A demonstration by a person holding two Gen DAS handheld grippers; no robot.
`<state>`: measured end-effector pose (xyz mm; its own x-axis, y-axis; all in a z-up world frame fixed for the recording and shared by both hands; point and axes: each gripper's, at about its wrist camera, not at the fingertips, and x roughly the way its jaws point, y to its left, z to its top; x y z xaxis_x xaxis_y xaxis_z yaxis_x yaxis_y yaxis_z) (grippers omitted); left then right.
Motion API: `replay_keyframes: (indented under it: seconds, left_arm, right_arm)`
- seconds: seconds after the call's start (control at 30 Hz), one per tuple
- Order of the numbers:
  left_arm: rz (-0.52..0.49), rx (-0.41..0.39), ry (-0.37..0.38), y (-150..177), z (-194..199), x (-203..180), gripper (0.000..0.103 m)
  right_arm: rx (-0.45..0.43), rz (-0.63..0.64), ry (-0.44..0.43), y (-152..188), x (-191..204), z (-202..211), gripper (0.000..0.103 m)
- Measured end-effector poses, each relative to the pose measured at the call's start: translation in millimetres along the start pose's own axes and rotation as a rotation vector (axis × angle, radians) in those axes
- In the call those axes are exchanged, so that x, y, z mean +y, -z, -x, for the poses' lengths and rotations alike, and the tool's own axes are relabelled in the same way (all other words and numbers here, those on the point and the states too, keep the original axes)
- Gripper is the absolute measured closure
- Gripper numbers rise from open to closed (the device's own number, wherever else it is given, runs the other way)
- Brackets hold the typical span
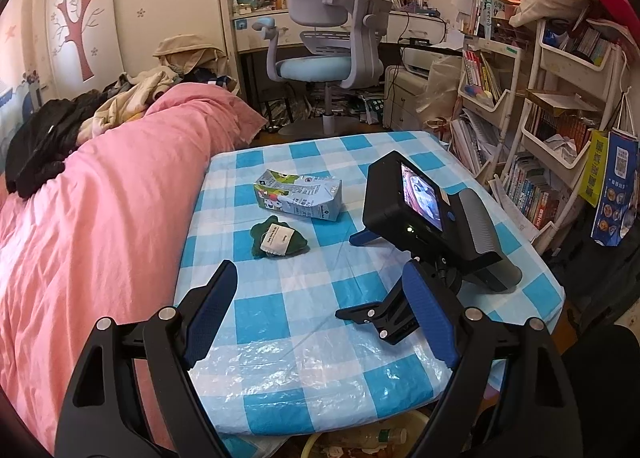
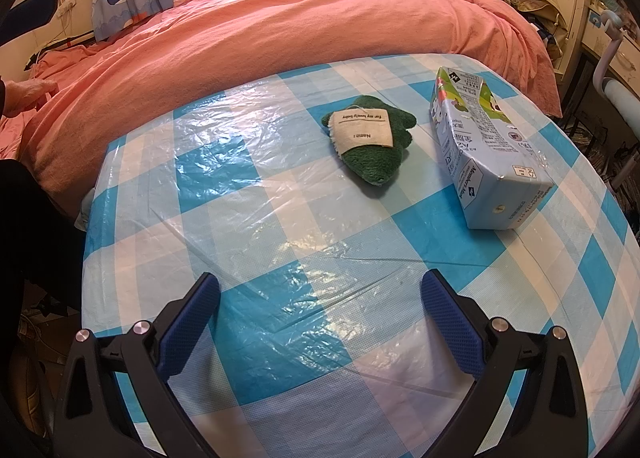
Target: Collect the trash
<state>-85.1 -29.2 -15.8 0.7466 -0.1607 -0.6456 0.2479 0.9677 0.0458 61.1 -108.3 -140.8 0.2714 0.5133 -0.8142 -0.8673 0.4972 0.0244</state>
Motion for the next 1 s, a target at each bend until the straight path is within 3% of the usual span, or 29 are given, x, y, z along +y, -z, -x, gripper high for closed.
replay_keyframes:
  seconds: [0.57,1.0]
  left_arm:
    - [-0.030,-0.020,-0.019,-5.2,6.4,2.9,0.022]
    - [0.390,0.091,-0.009,-7.7,-39.5,120.6,0.022]
  right_arm:
    - [0.000,0.000,0.000,-0.1,-0.3,-0.1,0.006]
    - [0.000,0.000,0.000,0.0,-0.1,0.0,0.006]
